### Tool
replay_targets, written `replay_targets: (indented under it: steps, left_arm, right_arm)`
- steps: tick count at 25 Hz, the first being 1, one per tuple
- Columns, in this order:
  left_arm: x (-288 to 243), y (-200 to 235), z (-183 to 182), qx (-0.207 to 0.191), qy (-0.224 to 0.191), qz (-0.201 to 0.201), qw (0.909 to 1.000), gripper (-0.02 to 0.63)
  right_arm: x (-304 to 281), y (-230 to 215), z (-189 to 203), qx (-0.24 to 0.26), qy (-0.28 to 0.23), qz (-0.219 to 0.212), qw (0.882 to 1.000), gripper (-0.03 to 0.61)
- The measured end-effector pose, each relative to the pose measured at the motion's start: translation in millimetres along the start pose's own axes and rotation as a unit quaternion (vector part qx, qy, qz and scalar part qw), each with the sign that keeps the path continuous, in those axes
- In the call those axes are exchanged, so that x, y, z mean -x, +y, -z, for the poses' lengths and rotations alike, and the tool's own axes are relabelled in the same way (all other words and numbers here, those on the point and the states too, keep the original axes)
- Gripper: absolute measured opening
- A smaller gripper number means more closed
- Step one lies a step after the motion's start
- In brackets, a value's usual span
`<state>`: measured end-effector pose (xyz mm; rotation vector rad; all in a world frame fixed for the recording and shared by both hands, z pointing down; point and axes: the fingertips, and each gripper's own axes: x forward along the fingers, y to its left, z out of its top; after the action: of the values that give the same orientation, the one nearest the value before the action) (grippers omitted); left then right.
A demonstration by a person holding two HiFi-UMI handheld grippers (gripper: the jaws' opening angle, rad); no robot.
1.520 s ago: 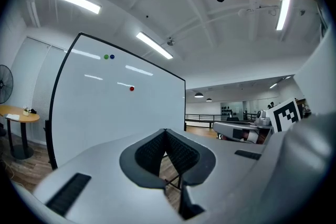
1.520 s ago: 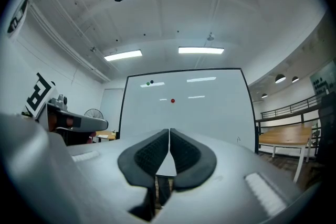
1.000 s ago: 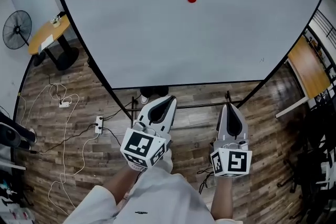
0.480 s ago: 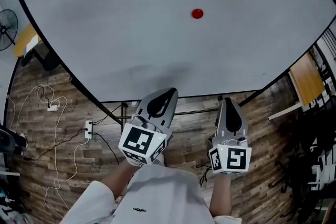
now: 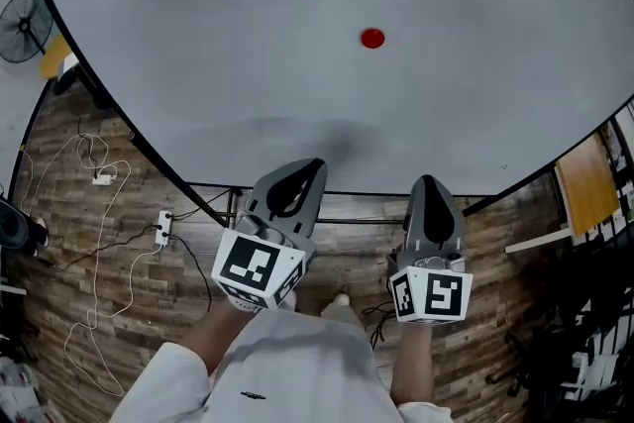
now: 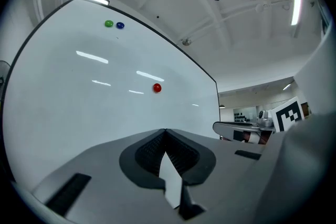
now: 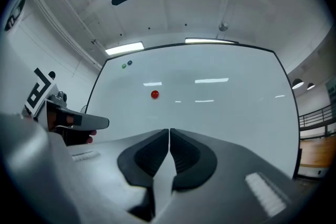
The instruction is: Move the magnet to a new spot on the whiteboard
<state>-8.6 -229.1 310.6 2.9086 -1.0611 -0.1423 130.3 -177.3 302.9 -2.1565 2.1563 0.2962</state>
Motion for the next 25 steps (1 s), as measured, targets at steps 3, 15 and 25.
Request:
replay_targets:
  steps: [3, 15, 25]
  left_arm:
    - [-7, -7, -4, -0.003, -0.004, -0.025, 0.9997, 0.006]
    - [-20, -25, -5, -0.012, -0.005, -0.112, 0.9936, 0.006]
    - [-20, -31, -15, -0.025, -0.007, -0.125, 0.9918, 0.008]
  right_arm:
    - [-8, -11, -2, -0.003, -0.006, -0.028, 1.0, 0.005]
    - [-26, -30, -1, -0.025, -0.018, -0.11, 0.994, 0.005]
    - [-28, -30, -12, -0.024, -0.029, -0.126, 0.991, 0.005]
